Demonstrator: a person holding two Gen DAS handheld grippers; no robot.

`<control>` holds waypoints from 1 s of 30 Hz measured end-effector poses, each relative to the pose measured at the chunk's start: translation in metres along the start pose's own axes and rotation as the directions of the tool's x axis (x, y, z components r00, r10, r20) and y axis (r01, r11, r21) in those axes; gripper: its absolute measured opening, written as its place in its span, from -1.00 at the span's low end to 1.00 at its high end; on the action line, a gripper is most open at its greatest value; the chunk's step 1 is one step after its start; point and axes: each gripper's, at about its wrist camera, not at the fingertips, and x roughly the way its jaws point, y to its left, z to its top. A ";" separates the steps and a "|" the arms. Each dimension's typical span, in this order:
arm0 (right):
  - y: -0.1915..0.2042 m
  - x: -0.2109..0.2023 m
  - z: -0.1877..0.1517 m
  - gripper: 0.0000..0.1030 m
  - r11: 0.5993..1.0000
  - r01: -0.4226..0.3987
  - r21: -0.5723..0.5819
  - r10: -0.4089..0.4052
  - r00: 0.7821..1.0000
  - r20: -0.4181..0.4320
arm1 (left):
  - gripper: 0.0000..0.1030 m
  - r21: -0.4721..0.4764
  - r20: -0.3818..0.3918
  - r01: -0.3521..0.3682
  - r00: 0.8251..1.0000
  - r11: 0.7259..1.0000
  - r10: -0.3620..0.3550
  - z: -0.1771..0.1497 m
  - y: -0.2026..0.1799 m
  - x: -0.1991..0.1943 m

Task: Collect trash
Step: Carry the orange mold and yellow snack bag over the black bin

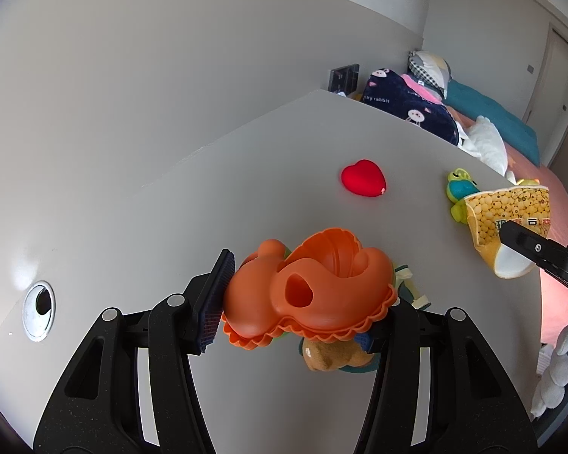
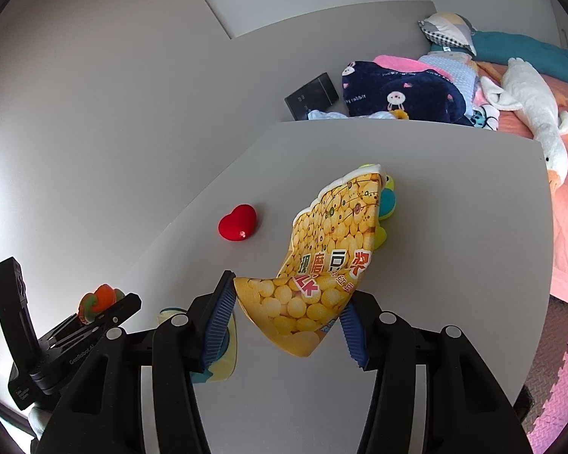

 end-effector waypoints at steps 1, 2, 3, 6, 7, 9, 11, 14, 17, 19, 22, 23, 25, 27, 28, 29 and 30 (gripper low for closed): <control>-0.001 -0.004 -0.001 0.05 1.000 0.003 -0.003 -0.003 1.000 0.002 | 0.04 0.003 0.002 0.001 1.000 1.000 -0.001 0.000 -0.003 -0.001; -0.002 -0.008 -0.001 0.05 1.000 0.006 -0.004 -0.006 1.000 0.006 | 0.04 0.005 0.003 0.008 1.000 1.000 -0.008 0.000 -0.006 -0.003; -0.003 -0.012 -0.002 0.05 1.000 0.008 -0.004 -0.008 1.000 0.011 | 0.04 0.007 0.005 0.012 1.000 1.000 -0.012 0.000 -0.009 -0.004; -0.007 -0.025 -0.003 0.05 1.000 0.011 -0.002 -0.011 1.000 0.023 | 0.04 0.013 0.011 0.024 1.000 1.000 -0.024 0.002 -0.018 -0.009; -0.008 -0.029 -0.004 0.05 1.000 0.011 -0.001 -0.011 1.000 0.027 | 0.04 0.015 0.015 0.027 1.000 1.000 -0.027 0.002 -0.022 -0.012; -0.010 -0.037 -0.005 0.05 1.000 0.014 0.000 -0.014 0.999 0.035 | 0.03 0.024 0.022 0.035 0.999 0.999 -0.036 0.003 -0.029 -0.016; -0.013 -0.046 -0.007 0.05 1.000 0.013 0.003 -0.013 0.999 0.041 | 0.04 0.033 0.027 0.042 0.999 0.999 -0.043 0.003 -0.037 -0.022; -0.018 -0.058 -0.011 0.05 1.000 0.014 0.006 -0.014 0.999 0.040 | 0.04 0.044 0.030 0.056 0.998 0.997 -0.057 -0.001 -0.048 -0.029; -0.022 -0.071 -0.016 0.05 1.000 0.023 0.002 -0.024 0.999 0.047 | 0.04 0.056 0.029 0.067 0.997 0.996 -0.068 -0.006 -0.059 -0.035; -0.024 -0.081 -0.020 0.05 1.000 0.029 0.000 -0.029 0.998 0.052 | 0.04 0.063 0.029 0.075 0.997 0.995 -0.077 -0.009 -0.067 -0.038; -0.028 -0.097 -0.026 0.05 1.000 0.030 0.002 -0.030 0.998 0.064 | 0.04 0.067 0.029 0.093 0.995 0.993 -0.095 -0.015 -0.078 -0.044; -0.030 -0.102 -0.028 0.05 1.000 0.031 0.001 -0.031 0.997 0.068 | 0.04 0.068 0.029 0.101 0.994 0.993 -0.103 -0.016 -0.082 -0.046; -0.032 -0.112 -0.031 0.05 0.999 0.038 0.001 -0.038 0.996 0.077 | 0.04 0.073 0.028 0.114 0.993 0.991 -0.117 -0.019 -0.090 -0.049; -0.035 -0.121 -0.035 0.05 0.999 0.045 0.003 -0.045 0.995 0.086 | 0.04 0.082 0.028 0.126 0.991 0.989 -0.129 -0.021 -0.099 -0.052; -0.037 -0.126 -0.037 0.05 0.999 0.048 0.004 -0.049 0.995 0.089 | 0.04 0.086 0.028 0.132 0.990 0.987 -0.135 -0.022 -0.103 -0.053; -0.039 -0.131 -0.039 0.05 0.999 0.052 0.006 -0.053 0.994 0.092 | 0.04 0.092 0.027 0.138 0.990 0.986 -0.141 -0.023 -0.107 -0.055; -0.040 -0.135 -0.040 0.05 0.998 0.056 0.008 -0.056 0.994 0.095 | 0.04 0.098 0.026 0.143 0.989 0.985 -0.146 -0.025 -0.112 -0.057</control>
